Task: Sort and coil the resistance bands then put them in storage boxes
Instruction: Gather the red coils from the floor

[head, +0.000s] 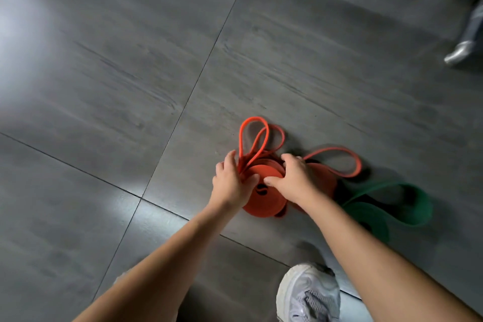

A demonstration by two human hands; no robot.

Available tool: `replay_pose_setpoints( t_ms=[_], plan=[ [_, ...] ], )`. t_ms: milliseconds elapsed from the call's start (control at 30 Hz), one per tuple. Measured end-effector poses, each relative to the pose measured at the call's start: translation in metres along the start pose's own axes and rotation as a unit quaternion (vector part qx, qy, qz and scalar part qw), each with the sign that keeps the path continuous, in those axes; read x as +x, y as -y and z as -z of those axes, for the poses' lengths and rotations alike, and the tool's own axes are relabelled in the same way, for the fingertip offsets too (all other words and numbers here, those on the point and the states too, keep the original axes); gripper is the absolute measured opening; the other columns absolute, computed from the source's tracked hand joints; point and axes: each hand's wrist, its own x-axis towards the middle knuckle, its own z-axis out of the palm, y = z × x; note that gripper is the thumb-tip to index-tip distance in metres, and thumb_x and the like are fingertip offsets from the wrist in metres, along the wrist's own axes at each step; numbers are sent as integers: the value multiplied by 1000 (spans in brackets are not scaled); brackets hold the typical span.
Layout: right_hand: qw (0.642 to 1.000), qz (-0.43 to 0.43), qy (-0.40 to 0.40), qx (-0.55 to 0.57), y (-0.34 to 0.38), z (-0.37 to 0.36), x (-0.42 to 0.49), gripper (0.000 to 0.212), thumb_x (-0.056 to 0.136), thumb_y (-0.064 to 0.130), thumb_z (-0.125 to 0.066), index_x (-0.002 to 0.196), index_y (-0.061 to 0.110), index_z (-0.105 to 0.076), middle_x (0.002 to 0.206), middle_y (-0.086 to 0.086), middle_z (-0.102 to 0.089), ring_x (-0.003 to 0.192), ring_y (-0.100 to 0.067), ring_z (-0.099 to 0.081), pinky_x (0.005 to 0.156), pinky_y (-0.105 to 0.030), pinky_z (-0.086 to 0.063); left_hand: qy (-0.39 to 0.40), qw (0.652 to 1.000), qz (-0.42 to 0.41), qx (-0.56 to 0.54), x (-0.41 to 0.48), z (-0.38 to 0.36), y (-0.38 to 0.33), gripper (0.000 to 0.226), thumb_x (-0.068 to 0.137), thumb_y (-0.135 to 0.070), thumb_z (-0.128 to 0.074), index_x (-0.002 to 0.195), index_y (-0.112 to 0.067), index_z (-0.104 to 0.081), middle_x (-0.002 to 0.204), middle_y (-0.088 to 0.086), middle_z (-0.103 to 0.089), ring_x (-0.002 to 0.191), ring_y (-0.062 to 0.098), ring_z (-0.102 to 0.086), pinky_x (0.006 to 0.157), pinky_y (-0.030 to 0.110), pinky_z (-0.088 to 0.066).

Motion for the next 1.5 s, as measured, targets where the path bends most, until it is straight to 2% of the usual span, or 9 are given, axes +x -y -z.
replay_pose_setpoints(
  t_ms=[367, 500, 600, 867, 1067, 1233, 1367, 1433, 1500],
  plan=[
    [997, 18, -73, 26, -1, -4, -23, 46, 81, 36, -69, 118, 15, -52, 119, -10, -55, 113, -29, -51, 91, -36, -41, -2, 1000, -5, 12, -13, -7, -6, 56, 87, -25, -49, 139, -39, -33, 120, 7, -32, 111, 34, -35, 93, 30, -28],
    [993, 10, -88, 79, 0, -2, -31, 42, 79, 34, -71, 109, 13, -51, 109, -11, -60, 105, -30, -55, 82, -36, -43, -16, 991, -103, 81, -8, 10, -14, 56, 83, -21, -51, 135, -38, -39, 115, 6, -37, 109, 30, -34, 91, 26, -25],
    [980, -51, -82, 172, -7, -10, -37, 45, 77, 28, -75, 109, 8, -51, 111, -14, -62, 104, -31, -59, 80, -31, -42, 10, 969, -182, 169, 2, 21, -27, 61, 77, -28, -57, 133, -43, -39, 114, 1, -32, 109, 27, -30, 95, 35, -38],
    [938, -151, -37, 309, -11, -35, -32, 45, 77, 22, -74, 112, 1, -56, 113, -18, -65, 101, -35, -64, 87, -50, -51, 105, 916, -243, 301, 30, 19, -25, 79, 81, -37, -60, 148, -38, -18, 135, 3, -32, 124, 29, -29, 93, 45, -45],
    [946, -149, -26, 287, -15, -39, -28, 38, 77, 26, -71, 108, 9, -57, 105, -15, -67, 95, -36, -66, 86, -49, -51, 108, 944, -184, 252, 28, 12, -18, 74, 82, -34, -58, 145, -42, -21, 135, 11, -32, 122, 36, -31, 105, 38, -29],
    [924, -142, -18, 353, -23, -41, -32, 40, 77, 19, -72, 113, 6, -61, 100, -14, -69, 94, -33, -66, 87, -47, -52, 144, 943, -139, 267, 44, 22, -30, 75, 73, -37, -69, 139, -24, -35, 130, 12, -35, 120, 38, -38, 95, 39, -40],
    [954, -61, 32, 293, -33, -22, -30, 4, 78, 17, -70, 78, 16, -66, 72, -3, -66, 76, -23, -63, 77, -48, -51, 118, 941, -157, 277, 34, 13, -21, 67, 76, -40, -63, 136, -24, -38, 125, 12, -33, 114, 37, -35, 93, 35, -36],
    [991, -39, -42, 119, -44, 1, -25, 11, 75, 28, -73, 77, 20, -66, 79, -3, -69, 79, -22, -64, 68, -38, -50, 103, 942, -165, 272, 33, 12, -17, 68, 77, -39, -64, 137, -24, -37, 126, 13, -34, 112, 38, -36, 96, 38, -35],
    [975, -35, -176, -134, -56, 28, -20, 35, 66, 44, -79, 91, 26, -61, 102, -2, -63, 98, -24, -60, 75, -32, -46, 101, 945, -165, 264, 33, 14, -17, 67, 77, -39, -64, 137, -24, -38, 125, 13, -36, 112, 38, -37, 96, 39, -36]
  ],
)
